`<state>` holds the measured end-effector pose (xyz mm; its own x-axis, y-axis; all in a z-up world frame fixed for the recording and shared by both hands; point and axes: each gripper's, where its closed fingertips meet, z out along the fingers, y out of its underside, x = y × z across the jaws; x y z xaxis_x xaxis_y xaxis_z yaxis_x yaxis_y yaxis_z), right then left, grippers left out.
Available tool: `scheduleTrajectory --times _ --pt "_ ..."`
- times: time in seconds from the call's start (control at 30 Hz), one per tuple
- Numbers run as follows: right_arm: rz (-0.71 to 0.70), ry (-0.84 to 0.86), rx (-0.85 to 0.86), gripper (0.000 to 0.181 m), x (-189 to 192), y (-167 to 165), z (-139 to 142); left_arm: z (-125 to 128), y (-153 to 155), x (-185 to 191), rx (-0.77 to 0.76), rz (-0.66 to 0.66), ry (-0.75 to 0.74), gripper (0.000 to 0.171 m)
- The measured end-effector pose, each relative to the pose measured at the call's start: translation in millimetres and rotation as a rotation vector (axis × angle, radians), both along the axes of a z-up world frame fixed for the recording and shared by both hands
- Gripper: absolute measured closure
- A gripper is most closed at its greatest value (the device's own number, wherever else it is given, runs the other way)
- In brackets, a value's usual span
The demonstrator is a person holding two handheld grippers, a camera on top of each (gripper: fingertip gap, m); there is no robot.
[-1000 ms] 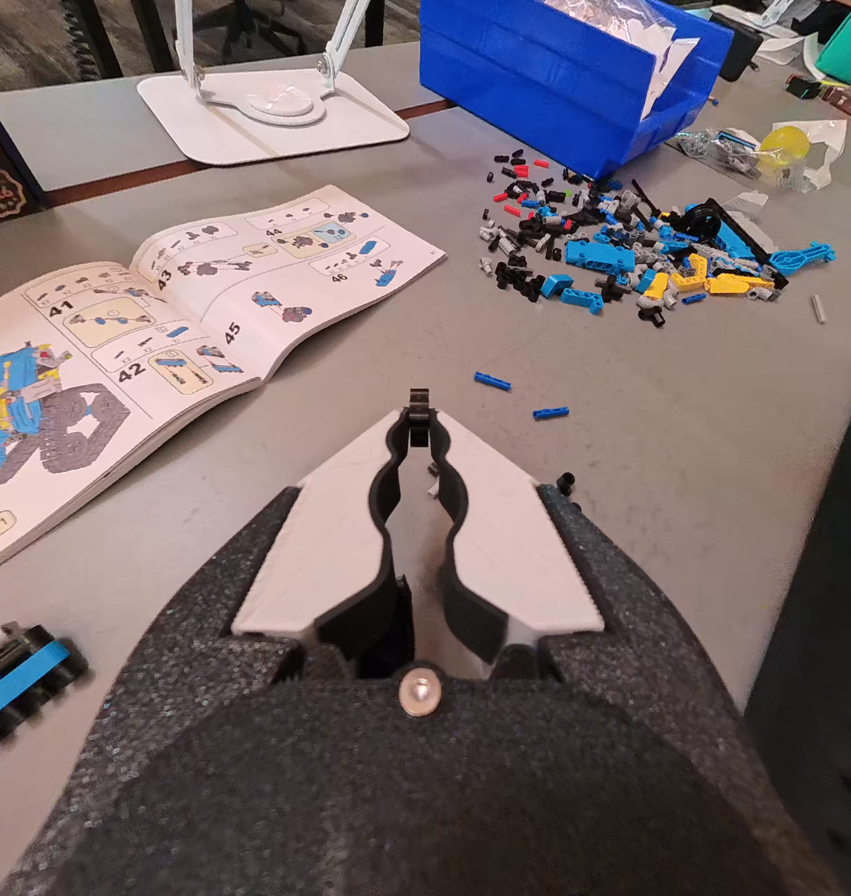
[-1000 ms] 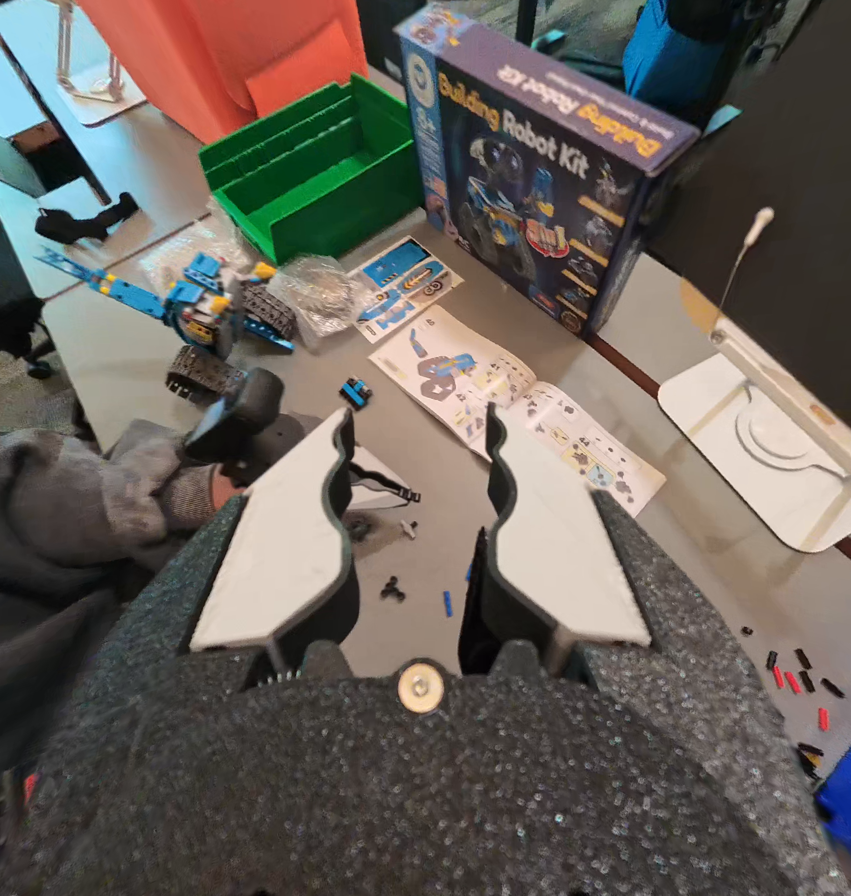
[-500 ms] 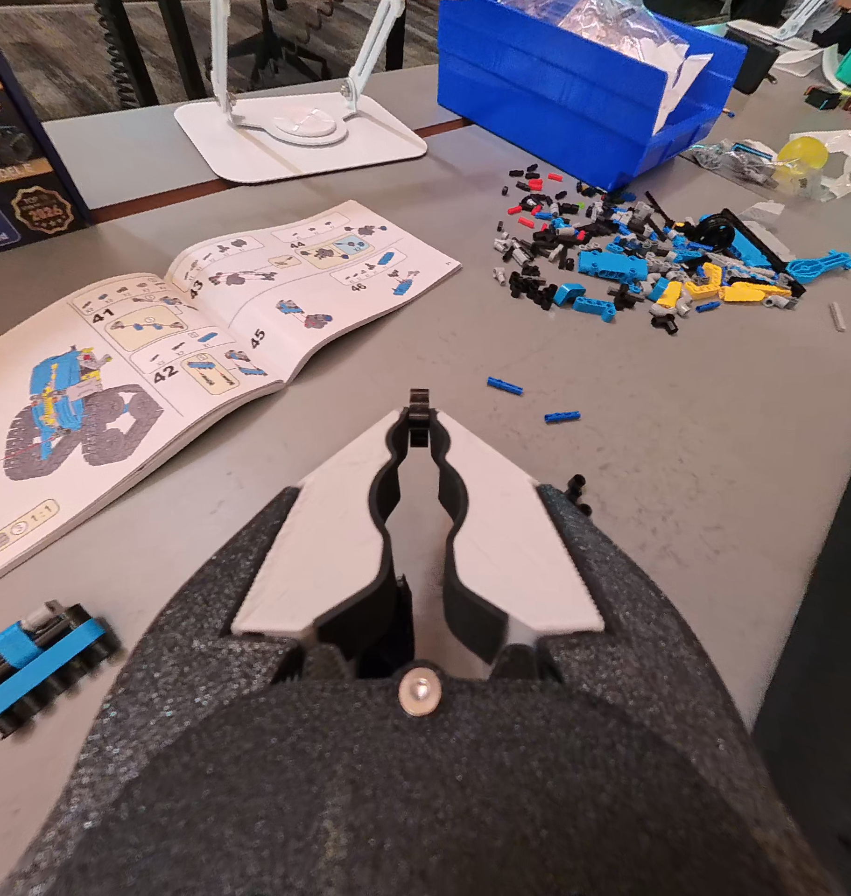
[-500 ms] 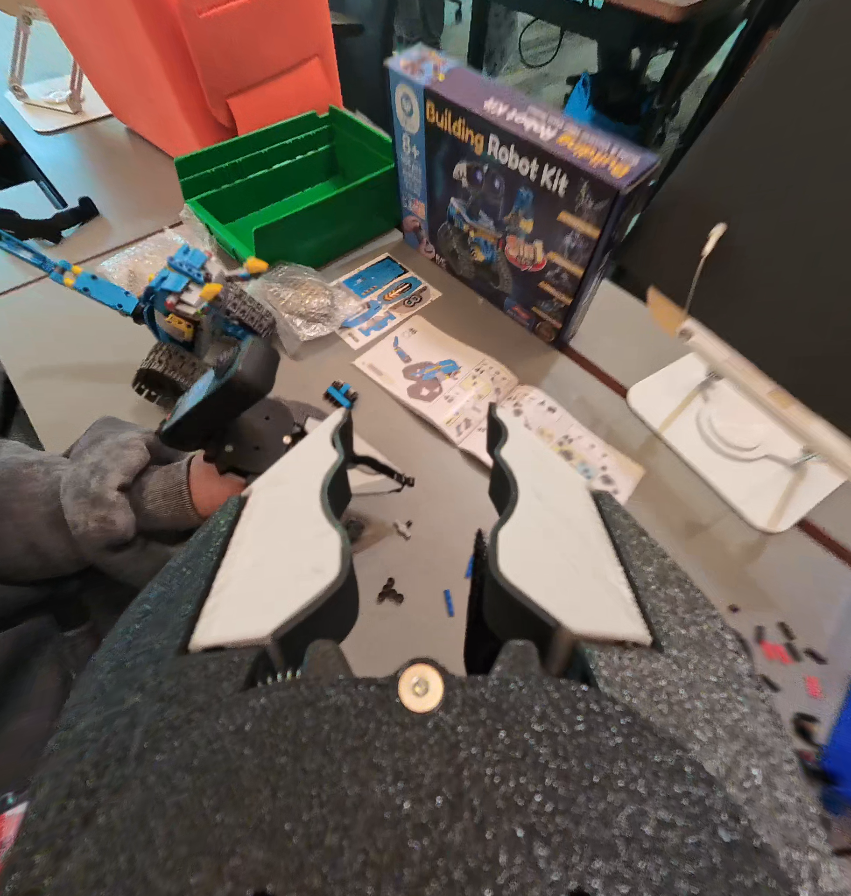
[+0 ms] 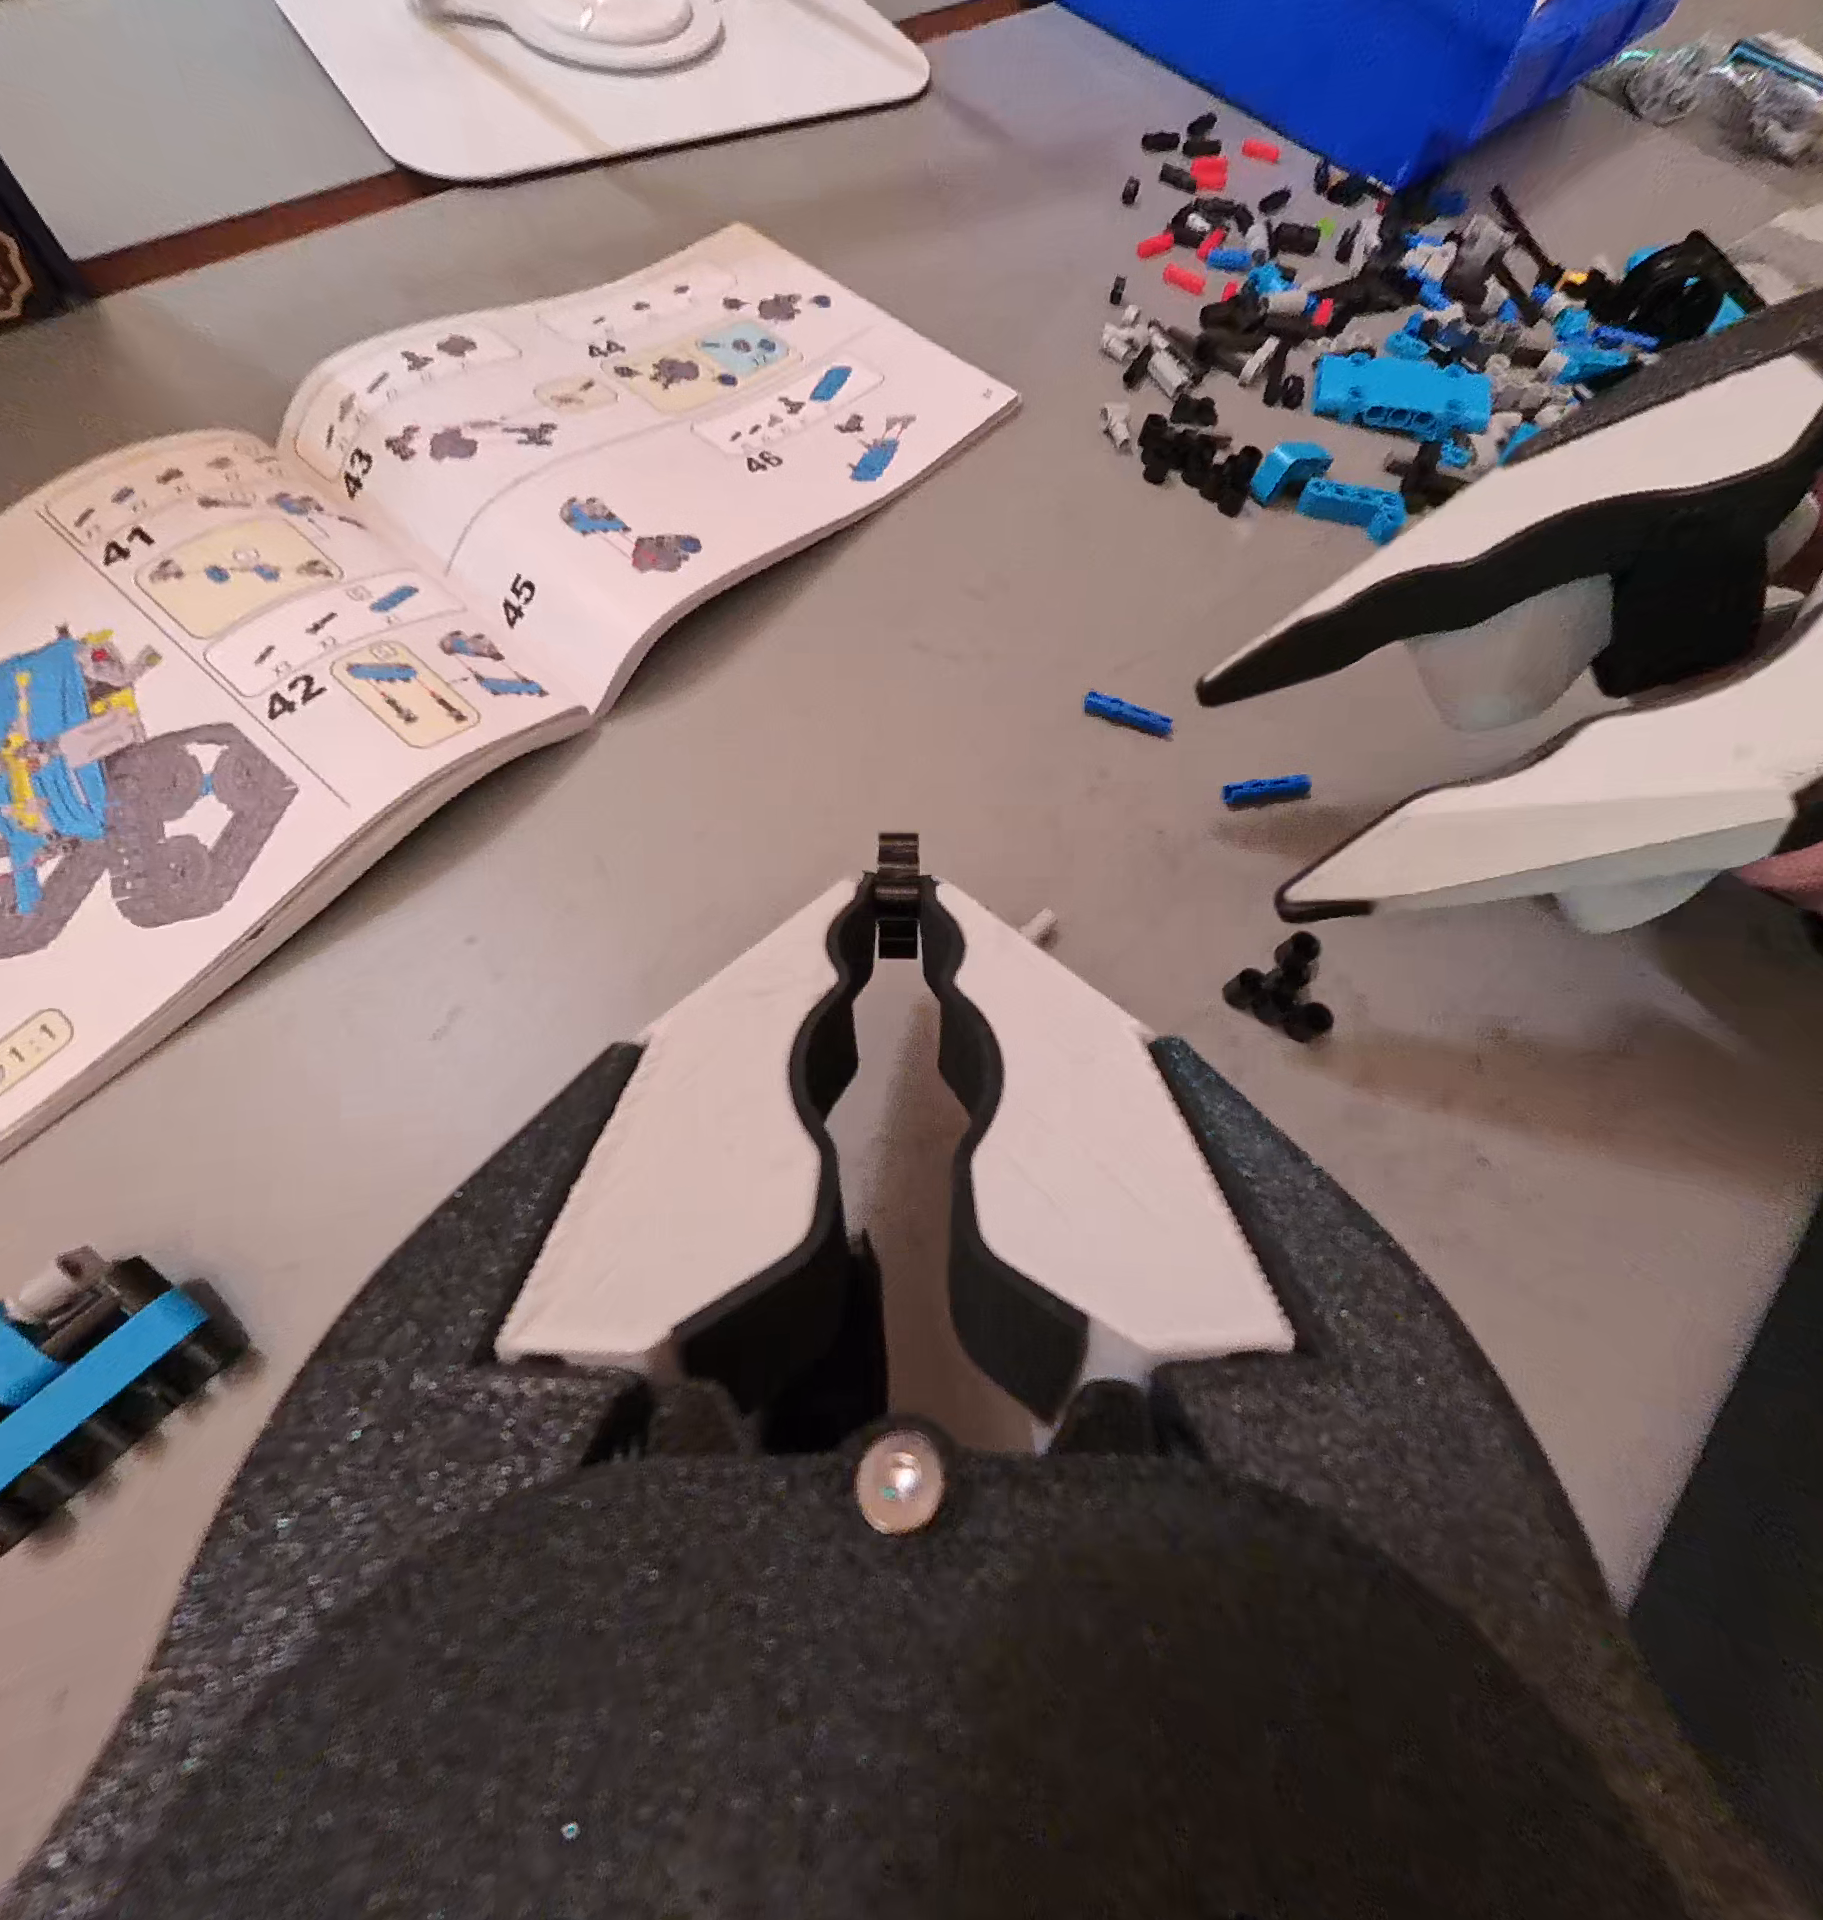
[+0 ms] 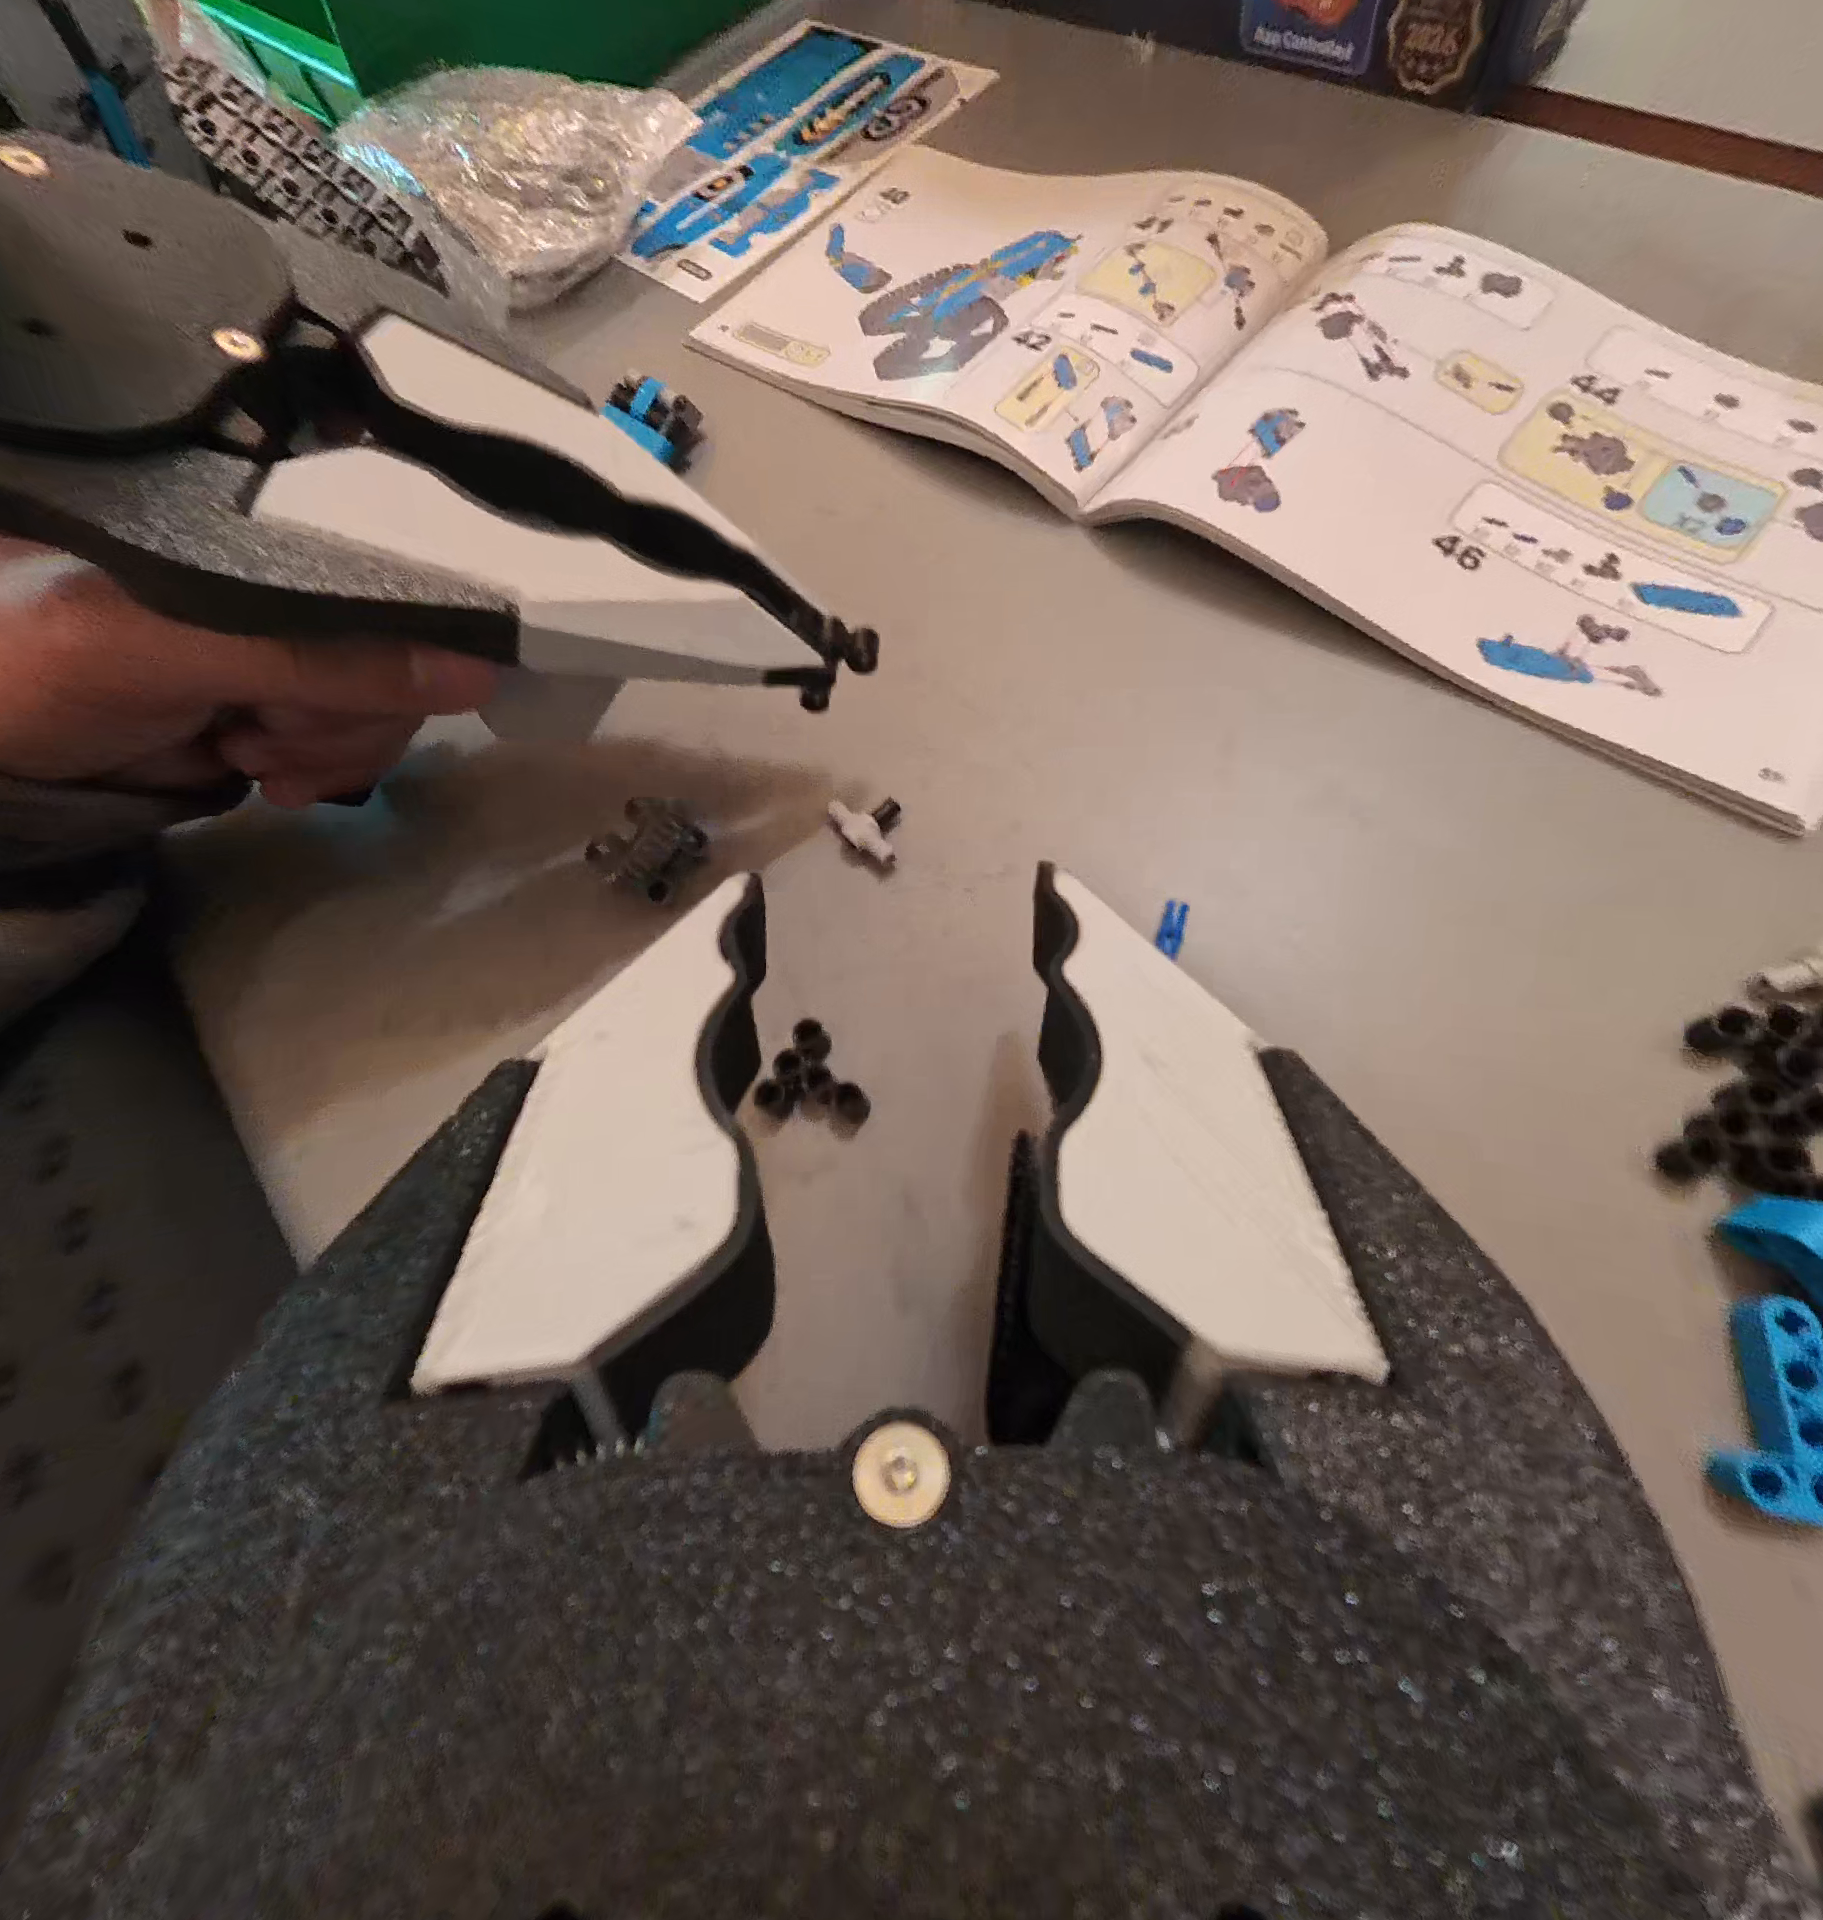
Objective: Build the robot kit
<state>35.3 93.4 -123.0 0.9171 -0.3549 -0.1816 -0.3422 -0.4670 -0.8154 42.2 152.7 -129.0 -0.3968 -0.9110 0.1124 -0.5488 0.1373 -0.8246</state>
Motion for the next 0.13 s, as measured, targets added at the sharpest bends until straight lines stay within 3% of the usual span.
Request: scheduleTrajectory --times 0.13 --pt "0.039 -0.002 0.058 0.133 4.4 17.6 1.7 -3.6 3.5 0.9 0.008 0.012 0.011 0.164"
